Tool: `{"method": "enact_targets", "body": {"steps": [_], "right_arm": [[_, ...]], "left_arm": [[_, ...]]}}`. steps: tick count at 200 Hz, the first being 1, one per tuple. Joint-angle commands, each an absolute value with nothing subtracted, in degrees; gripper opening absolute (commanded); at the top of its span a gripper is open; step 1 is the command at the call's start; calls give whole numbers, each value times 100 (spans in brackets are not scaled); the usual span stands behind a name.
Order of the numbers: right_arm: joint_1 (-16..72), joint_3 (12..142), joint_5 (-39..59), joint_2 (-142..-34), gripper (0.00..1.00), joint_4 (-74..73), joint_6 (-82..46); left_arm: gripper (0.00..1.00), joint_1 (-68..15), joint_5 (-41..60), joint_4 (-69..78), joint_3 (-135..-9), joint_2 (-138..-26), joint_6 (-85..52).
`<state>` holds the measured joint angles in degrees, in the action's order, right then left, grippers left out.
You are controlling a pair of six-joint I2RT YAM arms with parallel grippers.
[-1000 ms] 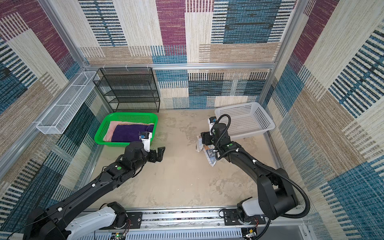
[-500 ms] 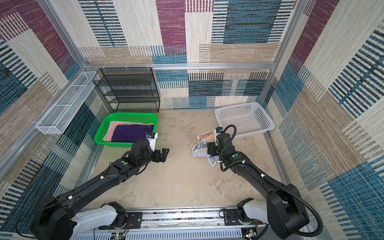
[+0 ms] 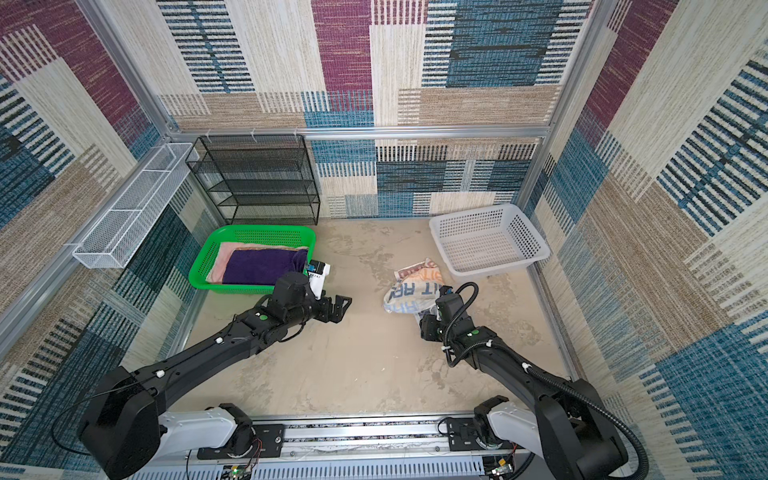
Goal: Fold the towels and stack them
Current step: 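Move the right gripper to the white towel's edge while the left gripper approaches it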
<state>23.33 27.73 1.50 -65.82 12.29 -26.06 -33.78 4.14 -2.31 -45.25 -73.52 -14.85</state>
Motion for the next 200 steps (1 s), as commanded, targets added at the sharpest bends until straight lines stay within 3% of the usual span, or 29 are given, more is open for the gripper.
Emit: {"method": "enact_targets", "body": {"steps": [1,59,111,168,200], "right_arm": [[2350,2764,114,-6798,56,1075,-2704],[2356,2653,224,-7302,42,238,-2689],[2373,3103,358,-7494,0,275,-2485],[2682,4063,716,-7512,0,668,-2074],[2716,4304,1589,-7515,0,244,-2126]], "left_arm": [[98,-3379,619,24,-4527,-7391,-1441],[99,-3384,868,174,-4481,-7481,-1268],[100,-3406,1014,211,-4512,-7615,-1077],[100,-3583,1172,219,-4793,-8002,-966],[99,-3699,1567,641,-4838,-8206,-1091]]}}
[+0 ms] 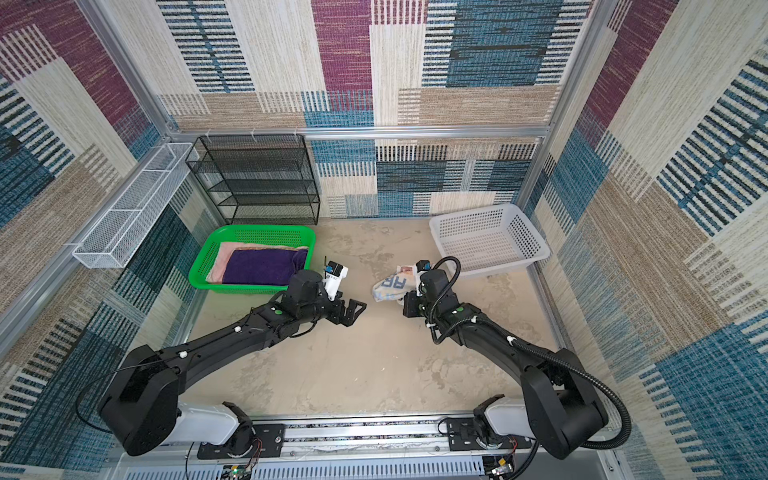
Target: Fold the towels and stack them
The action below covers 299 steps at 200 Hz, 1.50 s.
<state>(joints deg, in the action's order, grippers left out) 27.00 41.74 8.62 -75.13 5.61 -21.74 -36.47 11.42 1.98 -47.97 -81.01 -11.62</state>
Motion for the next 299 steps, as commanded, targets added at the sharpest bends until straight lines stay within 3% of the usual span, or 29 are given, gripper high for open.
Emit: {"method": "enact_targets", "body": {"steps": [1,40,104,141,299], "right_arm": [[2711,4310,1616,-7510,0,232,-2127],[2722,4580,2068,-7463,0,81,-2153],[2718,4870,2151,-7000,0,294,-2051],[2717,5190,2131,-6924,0,482,-1951],[2707,5852,1907,-6504,0,863,-1596]], "left_arm": [[99,-3704,1579,659,-4831,-8216,-1095],[98,-3878,1767,1327,-4728,-8367,-1189],[98,-4034,1176,1756,-5124,-8744,-851],[93,-4077,1362,2322,-5150,-8820,-591],[89,-4028,1672,2512,-5045,-9771,-691]]}}
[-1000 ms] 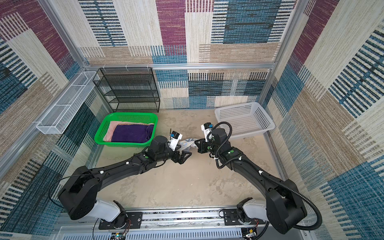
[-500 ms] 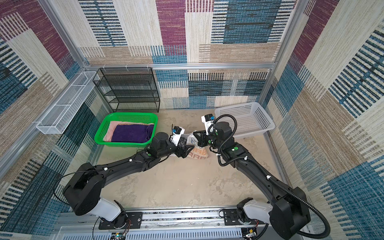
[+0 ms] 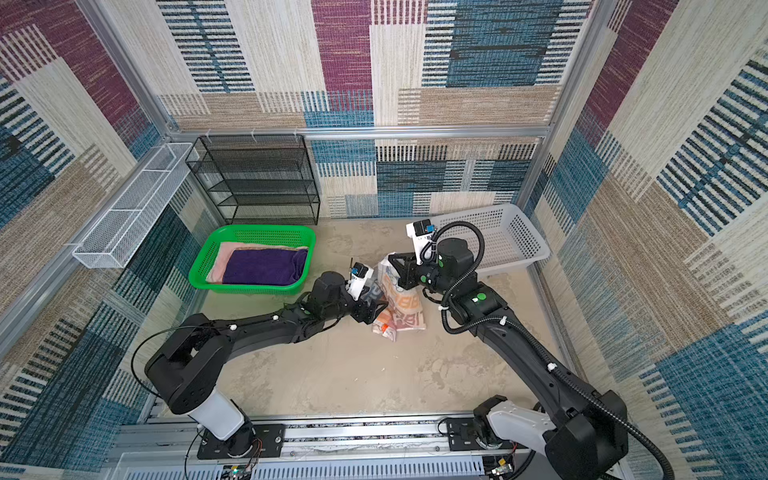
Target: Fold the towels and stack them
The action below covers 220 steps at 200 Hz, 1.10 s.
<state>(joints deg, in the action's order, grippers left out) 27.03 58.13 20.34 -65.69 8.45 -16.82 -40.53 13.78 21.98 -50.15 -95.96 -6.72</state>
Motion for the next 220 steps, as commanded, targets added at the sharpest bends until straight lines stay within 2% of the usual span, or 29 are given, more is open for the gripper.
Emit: {"method": "enact_targets", "body": {"steps": [1,34,70,118,168,195,220], "right_arm": [[2712,5848,1907,-6504,0,862,-1593],[2711,5755,1730,-6435,0,985,-1511],[2678,5178,846,-6198,0,1143,-1666],[2201,4138,-119,-5941,3,1033,-2066],[1833,3761,-1051,-6122,6,1143,-2202],[1705,3631,-1087,-6311,16,1053,-2205],[1688,3630,-870,-6425,37,1038,-2068]], "left_arm": [[89,-4026,1684,2522,-5045,-9785,-693],[89,-3909,2013,2970,-4998,-9990,-950],[89,-3706,2022,3374,-4730,-9893,-1099],[89,-3656,2008,2780,-4989,-9998,-906],[85,-3664,2253,2191,-5605,-10523,-909],[82,-3680,2493,2012,-5887,-10773,-927],[81,-3691,2536,1668,-6136,-10948,-890]]}}
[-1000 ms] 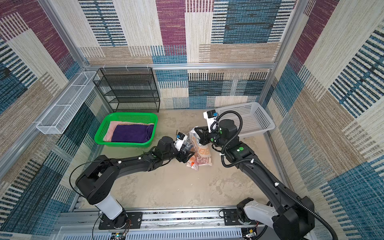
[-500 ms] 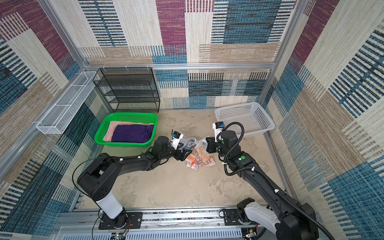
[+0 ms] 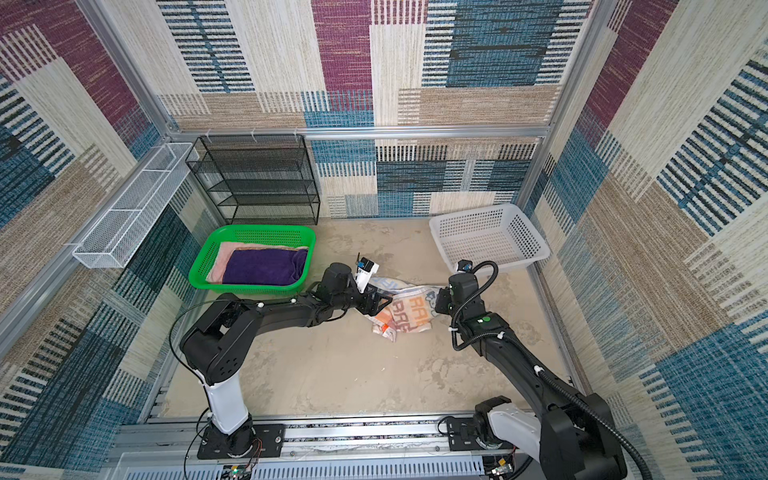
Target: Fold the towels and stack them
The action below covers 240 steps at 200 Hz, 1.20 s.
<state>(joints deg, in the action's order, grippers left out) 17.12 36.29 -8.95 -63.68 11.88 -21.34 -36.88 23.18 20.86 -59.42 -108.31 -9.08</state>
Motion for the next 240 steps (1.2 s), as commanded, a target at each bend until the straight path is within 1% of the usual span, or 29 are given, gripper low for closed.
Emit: {"method": "enact_targets", "body": {"steps": [1,11,18,20,36,53,62,93,106,136,186,240], "right_arm": [[1692,3630,-861,-6425,38,1038,-2058],[1688,3636,-795,-6374,46,1058,-1995],[1695,3630,-759,-6305,53,1084,-1948],[1693,3642,-742,-6269,56,1096,-1939],[1690,3687,-773,-6034,71,1227,-1873],[1693,3743,-699,-5736,81,1321,-1806],[1696,3766,-583,-5593,84,1336,-1769],[1696,3853,-150,-5408,87,1336,-1696],[1696,3846,-40,-5427,87,1311,-1696],[1695,3739,153,-5472,88,1205,-1709],[1695,3555,192,-5495,88,1082,-1730],[1695,3441,261,-5551,88,978,-1737]], "left_arm": [[80,-3691,2533,1652,-6144,-10945,-889],[81,-3691,2540,1502,-6227,-10999,-870],[81,-3691,2532,1353,-6305,-11039,-857],[81,-3687,2532,1301,-6338,-11057,-854],[80,-3691,2587,778,-6648,-11205,-827],[77,-3724,2600,333,-6967,-11372,-820],[76,-3765,2526,185,-7081,-11448,-817],[74,-3896,2115,-345,-7513,-11724,-765],[73,-3904,1930,-555,-7713,-11874,-783],[73,-3902,1647,-721,-7988,-12069,-807],[73,-3910,1879,-869,-8372,-12154,-596],[71,-3911,2102,-1166,-8742,-12393,-372]]}}
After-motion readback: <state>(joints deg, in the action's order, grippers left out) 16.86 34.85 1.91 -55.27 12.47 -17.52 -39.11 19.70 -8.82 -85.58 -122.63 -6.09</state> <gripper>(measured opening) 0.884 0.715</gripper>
